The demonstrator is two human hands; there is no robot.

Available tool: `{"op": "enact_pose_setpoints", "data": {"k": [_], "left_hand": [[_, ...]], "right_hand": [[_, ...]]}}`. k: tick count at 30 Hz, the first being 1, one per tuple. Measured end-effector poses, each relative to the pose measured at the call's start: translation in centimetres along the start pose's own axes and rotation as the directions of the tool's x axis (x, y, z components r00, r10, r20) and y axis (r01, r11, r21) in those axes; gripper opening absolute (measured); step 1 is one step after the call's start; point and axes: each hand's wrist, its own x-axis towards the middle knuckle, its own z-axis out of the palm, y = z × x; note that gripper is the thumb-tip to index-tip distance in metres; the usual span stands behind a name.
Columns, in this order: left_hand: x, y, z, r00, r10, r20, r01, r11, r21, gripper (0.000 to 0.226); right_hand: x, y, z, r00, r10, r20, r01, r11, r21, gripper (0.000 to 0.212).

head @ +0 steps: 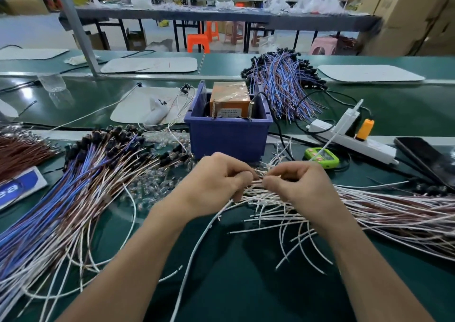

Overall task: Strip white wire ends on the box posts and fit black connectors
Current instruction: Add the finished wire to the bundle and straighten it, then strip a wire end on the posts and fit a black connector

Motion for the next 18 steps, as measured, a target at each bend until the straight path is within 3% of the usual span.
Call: {"op": "enact_pose_setpoints", "data": {"k": [4,10,18], "left_hand": [[0.0,-0.2,-0.4,0.999,-0.013,0.031,0.017,0.991,-0.135,0.016],[0.4,0.1,0.1,0.999,-0.038,0.005,0.038,0.999,-0.022,0.021],[1.1,4.3,4.3,0.996,0.047,-0.073,-0.031,0.976,0.217,0.014]], "right_hand": [[0.1,0.0,-1.3,0.996,0.048,-0.081,-0.041,0.996,0.084,0.017],[-1.9,-0.1,-7.2,0.978,0.122,-0.166,-0.120,0.993,0.021,0.017],[-5.4,2.4,-18.7,0.937,0.084,-0.339,-0.197,0.929,-0.315,0.018]]}}
